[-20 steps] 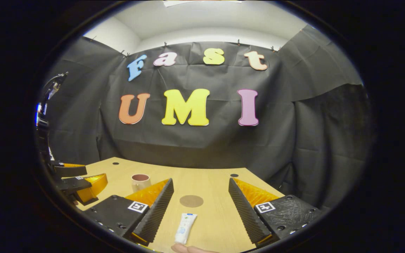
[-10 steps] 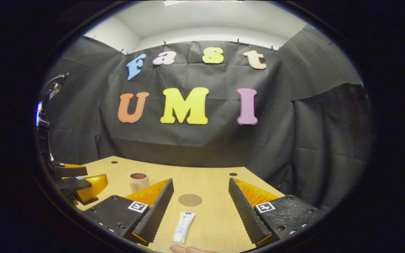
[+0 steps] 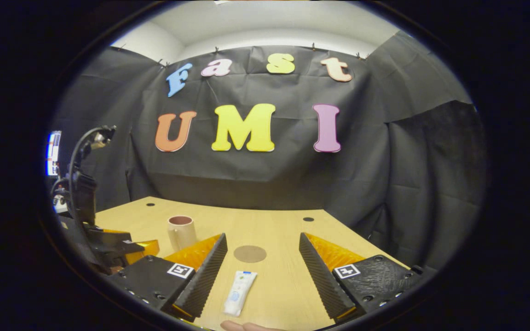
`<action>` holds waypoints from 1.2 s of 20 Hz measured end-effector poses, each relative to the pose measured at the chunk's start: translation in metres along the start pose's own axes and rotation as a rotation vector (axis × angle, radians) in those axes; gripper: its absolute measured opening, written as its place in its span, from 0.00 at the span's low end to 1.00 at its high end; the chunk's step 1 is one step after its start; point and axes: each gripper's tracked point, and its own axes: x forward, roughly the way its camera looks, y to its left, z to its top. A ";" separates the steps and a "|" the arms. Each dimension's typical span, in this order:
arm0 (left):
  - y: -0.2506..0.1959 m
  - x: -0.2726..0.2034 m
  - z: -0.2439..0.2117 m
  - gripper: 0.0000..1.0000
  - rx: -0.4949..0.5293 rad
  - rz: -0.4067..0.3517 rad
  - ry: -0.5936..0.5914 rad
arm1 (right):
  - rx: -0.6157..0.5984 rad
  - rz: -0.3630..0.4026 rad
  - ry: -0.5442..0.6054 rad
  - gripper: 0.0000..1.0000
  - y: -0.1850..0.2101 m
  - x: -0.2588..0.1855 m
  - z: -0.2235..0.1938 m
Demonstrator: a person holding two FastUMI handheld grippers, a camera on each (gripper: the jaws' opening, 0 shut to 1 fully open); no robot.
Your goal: Put the toothbrush and toothpaste on the desktop into the cup, then pick up the cup and place it on the coaster on the desktop.
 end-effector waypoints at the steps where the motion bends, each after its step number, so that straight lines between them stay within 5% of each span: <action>1: 0.001 0.007 -0.009 0.99 0.007 0.010 0.030 | 0.002 0.003 0.012 0.95 0.000 0.003 -0.007; 8: -0.001 0.030 -0.057 0.98 0.073 0.012 0.188 | 0.002 0.021 0.118 0.95 0.004 0.021 -0.053; 15: -0.003 0.031 -0.059 0.74 0.051 -0.009 0.188 | 0.001 0.041 0.162 0.95 0.012 0.025 -0.071; 20: -0.001 0.029 -0.069 0.69 0.055 -0.021 0.225 | -0.009 0.042 0.166 0.95 0.016 0.025 -0.073; 22: 0.000 0.031 -0.071 0.62 0.055 -0.010 0.227 | -0.009 0.041 0.176 0.95 0.016 0.027 -0.077; 23: 0.001 0.032 -0.072 0.39 0.054 -0.002 0.227 | -0.009 0.041 0.185 0.95 0.017 0.027 -0.080; 24: 0.003 0.032 -0.071 0.33 0.058 0.002 0.225 | -0.009 0.040 0.192 0.95 0.018 0.029 -0.082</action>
